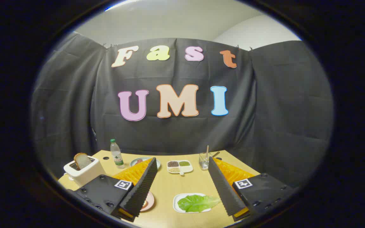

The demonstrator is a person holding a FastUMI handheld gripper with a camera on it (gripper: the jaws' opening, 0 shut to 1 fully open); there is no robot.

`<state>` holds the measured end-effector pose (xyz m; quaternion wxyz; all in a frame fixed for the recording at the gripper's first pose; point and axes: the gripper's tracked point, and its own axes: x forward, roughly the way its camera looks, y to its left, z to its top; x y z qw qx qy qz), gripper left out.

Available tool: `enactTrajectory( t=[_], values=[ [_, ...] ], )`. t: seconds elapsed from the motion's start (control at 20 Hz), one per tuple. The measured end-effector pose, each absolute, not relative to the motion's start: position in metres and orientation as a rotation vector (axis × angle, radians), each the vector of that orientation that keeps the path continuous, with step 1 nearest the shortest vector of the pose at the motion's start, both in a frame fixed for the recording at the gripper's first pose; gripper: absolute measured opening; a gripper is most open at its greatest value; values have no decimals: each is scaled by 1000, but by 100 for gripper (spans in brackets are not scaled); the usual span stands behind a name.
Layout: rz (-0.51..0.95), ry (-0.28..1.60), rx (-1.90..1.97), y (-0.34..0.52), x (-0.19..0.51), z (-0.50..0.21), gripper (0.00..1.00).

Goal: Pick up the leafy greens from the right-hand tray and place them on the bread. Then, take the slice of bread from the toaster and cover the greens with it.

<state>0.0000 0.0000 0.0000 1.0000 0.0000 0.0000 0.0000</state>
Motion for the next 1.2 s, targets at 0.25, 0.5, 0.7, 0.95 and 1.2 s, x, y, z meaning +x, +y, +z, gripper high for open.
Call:
enactTrajectory(
  t=[0.25, 0.5, 0.7, 0.95, 1.2],
  values=[
    [-10, 15, -8, -1, 1, -5, 100],
    [-8, 25, -2, -9, 7, -6, 100],
    [1, 52, -13, -20, 13, -15, 100],
    [13, 88, 7, -41, 21, -33, 100],
    [19, 168, 8, -75, 42, -63, 100]
  ],
)
